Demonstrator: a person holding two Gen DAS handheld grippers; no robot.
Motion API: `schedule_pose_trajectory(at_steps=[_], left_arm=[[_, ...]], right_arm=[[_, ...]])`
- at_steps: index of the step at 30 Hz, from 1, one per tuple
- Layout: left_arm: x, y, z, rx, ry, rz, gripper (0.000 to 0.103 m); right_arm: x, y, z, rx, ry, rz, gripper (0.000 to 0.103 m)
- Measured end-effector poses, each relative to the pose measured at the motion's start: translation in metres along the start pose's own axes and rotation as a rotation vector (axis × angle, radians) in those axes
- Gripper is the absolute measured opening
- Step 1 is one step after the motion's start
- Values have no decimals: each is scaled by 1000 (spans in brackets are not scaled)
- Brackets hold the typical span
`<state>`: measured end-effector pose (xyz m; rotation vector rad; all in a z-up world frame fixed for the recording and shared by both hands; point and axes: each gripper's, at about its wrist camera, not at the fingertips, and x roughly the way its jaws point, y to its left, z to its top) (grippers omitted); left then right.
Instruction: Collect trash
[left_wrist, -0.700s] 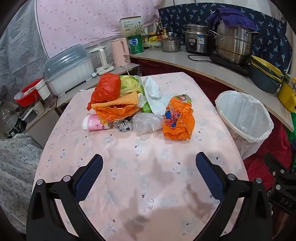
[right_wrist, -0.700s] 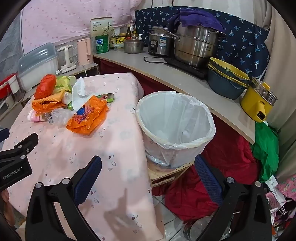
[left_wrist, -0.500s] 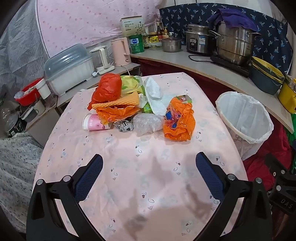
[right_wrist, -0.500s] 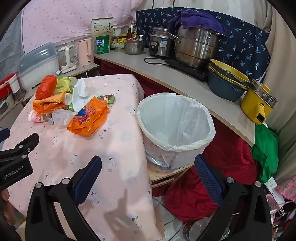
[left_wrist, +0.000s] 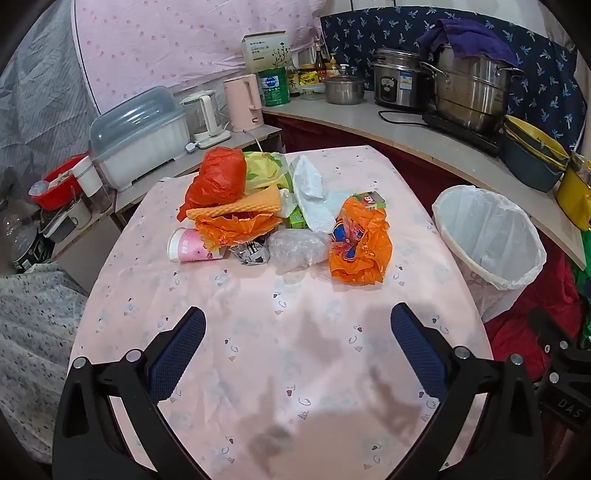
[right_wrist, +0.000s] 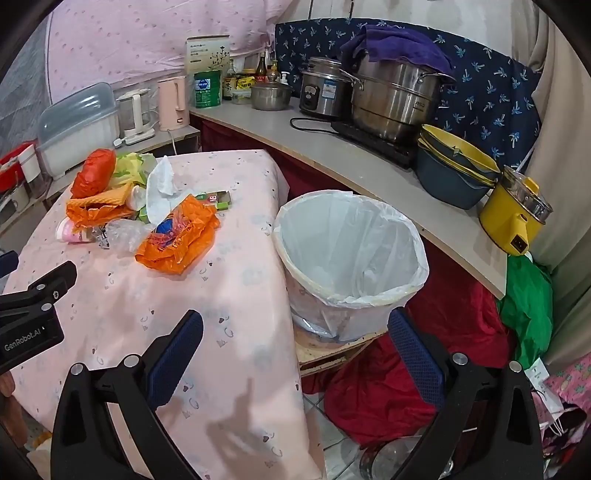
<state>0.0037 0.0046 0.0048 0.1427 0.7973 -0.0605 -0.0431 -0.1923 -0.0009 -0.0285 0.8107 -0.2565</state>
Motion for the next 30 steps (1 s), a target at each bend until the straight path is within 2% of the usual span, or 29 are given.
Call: schedule_pose_trajectory(at_steps=[30], left_arm=[[1, -1, 5, 11, -1, -49, 96]], right_arm=[[-3, 7, 10, -7, -6, -26, 96]])
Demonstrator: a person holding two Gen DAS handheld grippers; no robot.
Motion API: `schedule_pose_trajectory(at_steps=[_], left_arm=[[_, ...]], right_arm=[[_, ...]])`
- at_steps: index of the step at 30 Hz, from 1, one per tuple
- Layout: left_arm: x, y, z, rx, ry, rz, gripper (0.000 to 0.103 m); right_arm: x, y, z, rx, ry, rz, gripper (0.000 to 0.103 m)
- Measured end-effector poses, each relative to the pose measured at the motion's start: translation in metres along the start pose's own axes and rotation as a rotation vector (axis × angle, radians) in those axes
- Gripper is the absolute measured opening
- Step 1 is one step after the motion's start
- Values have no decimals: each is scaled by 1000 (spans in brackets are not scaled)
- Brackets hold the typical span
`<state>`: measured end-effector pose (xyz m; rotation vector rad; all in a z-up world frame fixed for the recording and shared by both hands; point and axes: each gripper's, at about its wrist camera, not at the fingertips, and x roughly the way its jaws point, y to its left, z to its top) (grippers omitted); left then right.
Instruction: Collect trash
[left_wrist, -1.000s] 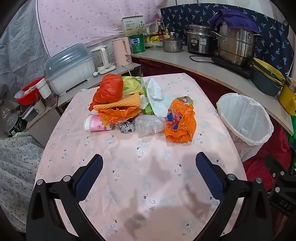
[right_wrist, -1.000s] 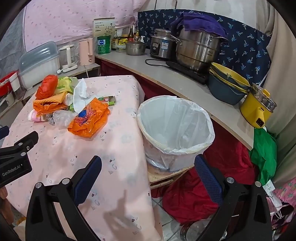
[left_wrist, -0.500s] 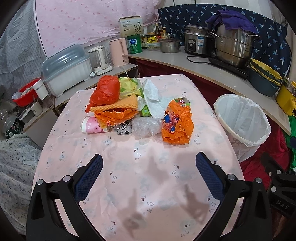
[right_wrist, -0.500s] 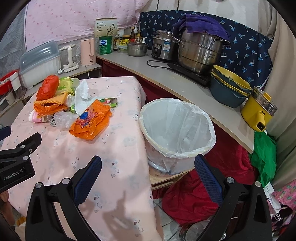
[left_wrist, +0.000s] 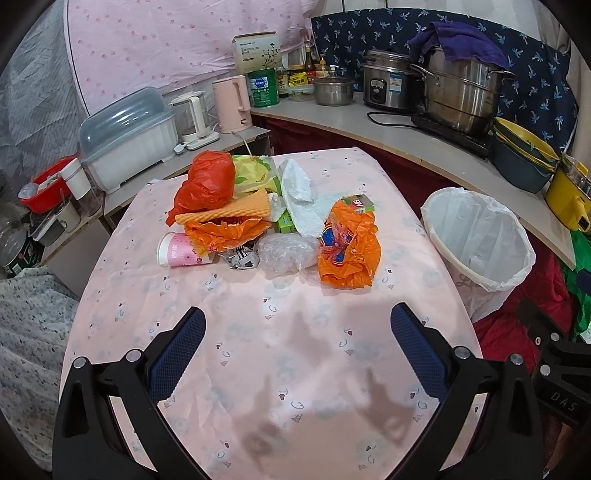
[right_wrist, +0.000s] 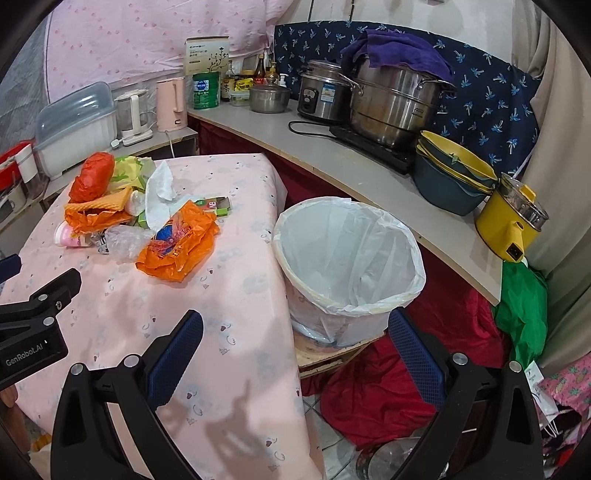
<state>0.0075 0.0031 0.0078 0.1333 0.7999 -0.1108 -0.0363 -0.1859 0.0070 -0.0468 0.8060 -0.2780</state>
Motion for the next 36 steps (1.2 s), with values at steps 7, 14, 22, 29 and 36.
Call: schedule_pose_trajectory(at_steps=[7, 14, 22, 29, 36], left_arm=[[-1, 0, -2, 4, 5, -4, 96], [1, 2, -3, 1, 9, -1, 96], [1, 3, -1, 10, 5, 0, 96], [2, 3, -1, 10, 4, 1, 96], [2, 4, 0, 13, 1, 0, 96]], right_arm=[[-2, -4, 0, 15, -2, -13, 96], [-1, -2, 2, 10, -5, -12, 96], [0, 3, 8, 0, -5, -7, 96], [1, 6, 10, -2, -3, -5, 96], [6, 8, 11, -3, 3, -2, 96]])
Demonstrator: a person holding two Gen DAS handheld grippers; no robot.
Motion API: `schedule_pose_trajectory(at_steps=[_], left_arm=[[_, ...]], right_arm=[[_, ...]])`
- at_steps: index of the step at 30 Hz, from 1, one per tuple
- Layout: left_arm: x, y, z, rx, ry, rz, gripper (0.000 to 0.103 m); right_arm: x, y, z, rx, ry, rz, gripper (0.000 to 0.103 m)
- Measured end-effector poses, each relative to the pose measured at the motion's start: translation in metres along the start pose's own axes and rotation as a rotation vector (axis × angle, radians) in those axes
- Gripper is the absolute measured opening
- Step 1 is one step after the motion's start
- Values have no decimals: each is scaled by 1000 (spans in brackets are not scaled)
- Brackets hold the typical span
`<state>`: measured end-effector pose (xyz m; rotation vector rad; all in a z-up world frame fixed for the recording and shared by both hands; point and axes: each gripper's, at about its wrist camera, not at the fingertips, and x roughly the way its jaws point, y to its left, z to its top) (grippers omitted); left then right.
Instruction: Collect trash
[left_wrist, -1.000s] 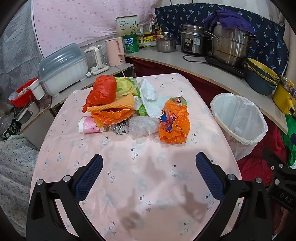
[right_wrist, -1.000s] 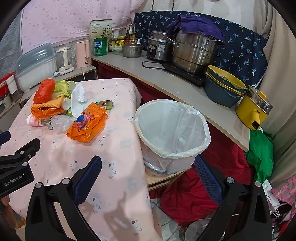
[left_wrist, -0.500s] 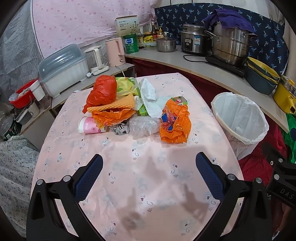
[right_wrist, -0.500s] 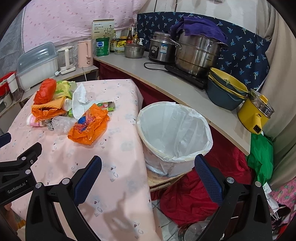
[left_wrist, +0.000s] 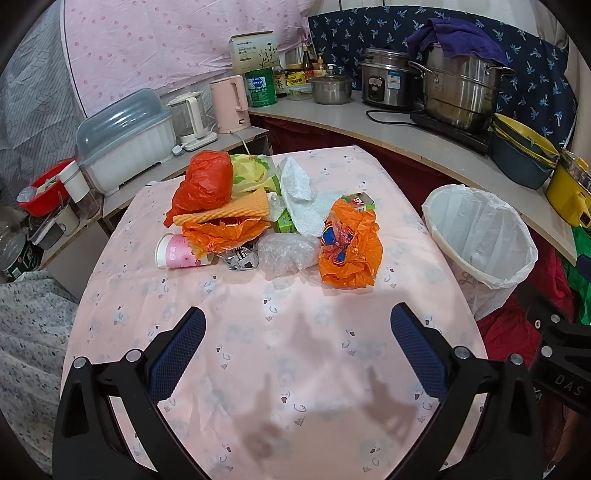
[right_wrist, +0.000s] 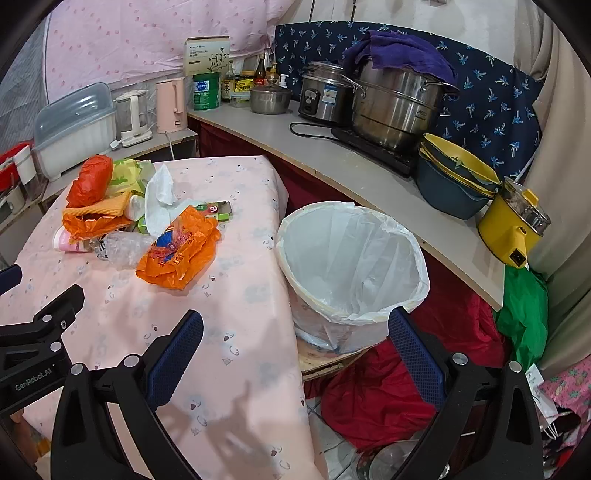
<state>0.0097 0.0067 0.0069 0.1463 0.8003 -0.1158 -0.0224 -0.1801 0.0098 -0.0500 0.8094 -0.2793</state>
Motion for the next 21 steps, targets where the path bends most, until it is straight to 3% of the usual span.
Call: schedule_pose_trajectory(at_steps=[21], left_arm=[[3, -5, 7, 7, -17, 0, 96]], right_arm=[[9, -5, -3, 13, 9, -2, 96]])
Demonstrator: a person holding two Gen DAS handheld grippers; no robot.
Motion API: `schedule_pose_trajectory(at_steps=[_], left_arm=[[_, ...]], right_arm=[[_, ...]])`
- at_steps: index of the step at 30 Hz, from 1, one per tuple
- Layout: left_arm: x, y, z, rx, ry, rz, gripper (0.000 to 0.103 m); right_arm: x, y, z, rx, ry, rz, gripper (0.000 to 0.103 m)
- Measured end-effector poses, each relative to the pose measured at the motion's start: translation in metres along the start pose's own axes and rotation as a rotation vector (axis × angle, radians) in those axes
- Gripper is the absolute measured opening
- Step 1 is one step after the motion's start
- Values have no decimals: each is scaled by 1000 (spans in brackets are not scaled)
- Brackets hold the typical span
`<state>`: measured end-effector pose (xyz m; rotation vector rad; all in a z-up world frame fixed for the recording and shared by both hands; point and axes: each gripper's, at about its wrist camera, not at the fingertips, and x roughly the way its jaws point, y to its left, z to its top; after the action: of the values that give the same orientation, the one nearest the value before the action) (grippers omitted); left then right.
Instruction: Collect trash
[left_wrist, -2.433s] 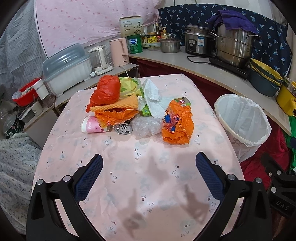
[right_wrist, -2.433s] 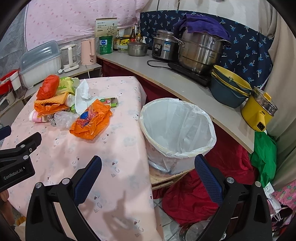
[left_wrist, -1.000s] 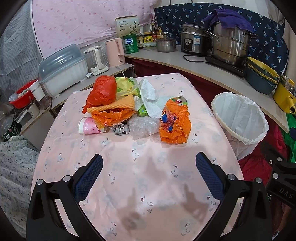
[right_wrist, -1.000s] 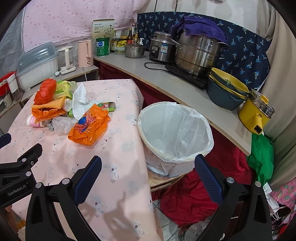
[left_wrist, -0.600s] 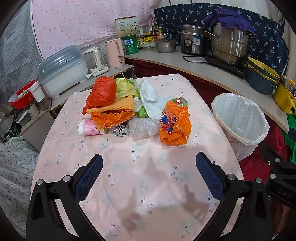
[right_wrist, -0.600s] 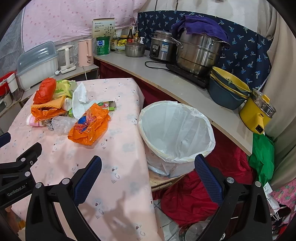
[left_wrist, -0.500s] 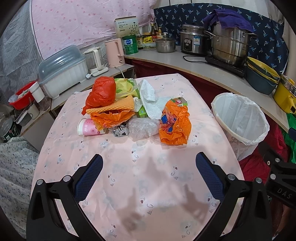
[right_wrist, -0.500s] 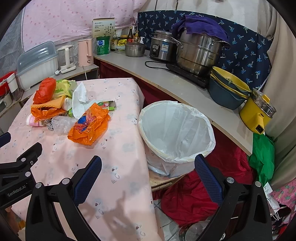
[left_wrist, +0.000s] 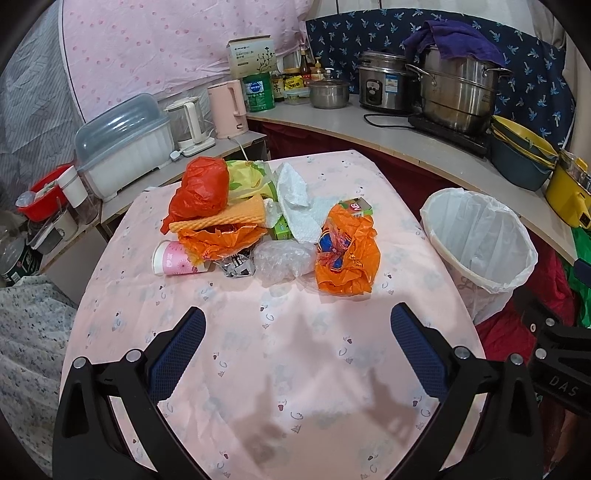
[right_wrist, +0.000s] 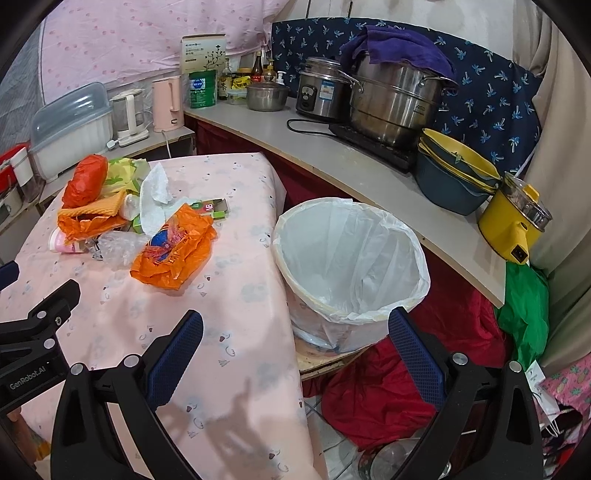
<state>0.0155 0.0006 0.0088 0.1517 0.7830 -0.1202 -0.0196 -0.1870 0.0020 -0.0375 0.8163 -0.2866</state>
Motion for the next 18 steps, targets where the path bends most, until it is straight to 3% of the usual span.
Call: schedule_pose_trajectory(at_steps=[8, 18], left_arm=[[6, 6, 4, -25, -17, -20, 96], [35, 48, 15, -92, -3, 35, 96]], right_arm=[[7, -4, 4, 29, 1, -7, 96], [39, 13, 21, 68, -3, 49, 96]])
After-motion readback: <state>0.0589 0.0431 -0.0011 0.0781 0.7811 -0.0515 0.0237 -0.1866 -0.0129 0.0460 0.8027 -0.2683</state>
